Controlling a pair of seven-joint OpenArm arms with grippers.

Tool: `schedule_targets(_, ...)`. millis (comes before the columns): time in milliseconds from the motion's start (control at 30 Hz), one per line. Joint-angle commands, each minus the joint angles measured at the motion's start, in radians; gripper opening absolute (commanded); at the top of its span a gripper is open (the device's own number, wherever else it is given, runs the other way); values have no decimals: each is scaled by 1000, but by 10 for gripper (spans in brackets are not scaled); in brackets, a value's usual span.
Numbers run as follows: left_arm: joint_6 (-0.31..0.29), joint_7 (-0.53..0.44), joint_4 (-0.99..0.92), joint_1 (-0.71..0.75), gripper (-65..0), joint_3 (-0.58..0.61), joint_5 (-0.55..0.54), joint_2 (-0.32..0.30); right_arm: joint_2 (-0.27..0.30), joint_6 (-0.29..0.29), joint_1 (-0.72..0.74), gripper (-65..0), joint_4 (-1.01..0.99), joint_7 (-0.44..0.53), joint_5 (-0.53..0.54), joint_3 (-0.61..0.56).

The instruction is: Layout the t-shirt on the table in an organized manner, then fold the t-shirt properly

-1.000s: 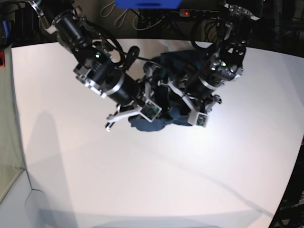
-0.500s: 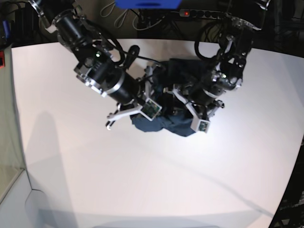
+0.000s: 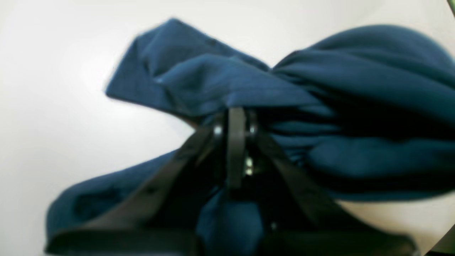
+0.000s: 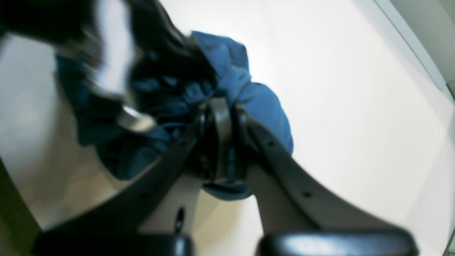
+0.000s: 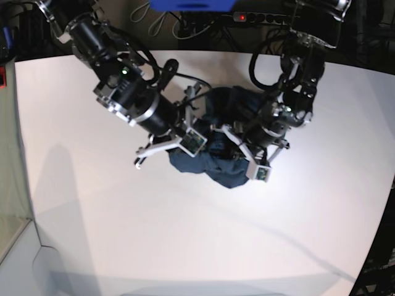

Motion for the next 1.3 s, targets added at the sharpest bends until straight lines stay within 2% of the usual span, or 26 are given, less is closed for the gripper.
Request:
schedule_targets(0,4,-21,49,6,-647,-7,-3,-3,0,2,15,-650,16,32,2,18)
schedule_targets(167,4,-21,177,87,-647,-83,-7,-5,2,2,20,-650,15,32,2,56)
schedule_targets(233,4,-21,213,105,-647,-104,-9,-6,20,2,20,-650,15,34,2,56)
schedule_targets(333,4,-21,266,133,-647,-116,-9,-42,25,2,20,-650,13,34,2,56)
schedule_targets(467,4,-21,322,170,-647,-119,-9,-54,49,2,32,-650,1,34,2,59)
schedule_targets(667,4,-21,277,177,-648,-121,0,-74,55,2,37,-650,-7,34,2,59)
schedule_targets(867,5,-10,225,84,-635,-129,0,-74,51,2,35,-650,-7,34,2,53)
schedule_targets(933,5,30,208,48,-579,-129,-4,-74,51,2,35,-650,-7,34,2,53)
schedule_targets(1100,5,122,167,-47,-344,-124,-1,-74,55,2,35,-650,-7,34,2,55)
schedule_targets(1167,4,130,151,-79,-303,-81,0,-103,55,2,35,-650,-7,34,2,56)
schedule_targets(1267,4,123,145,-122,-281,17,9,-155,55,2,35,-650,-7,34,2,56)
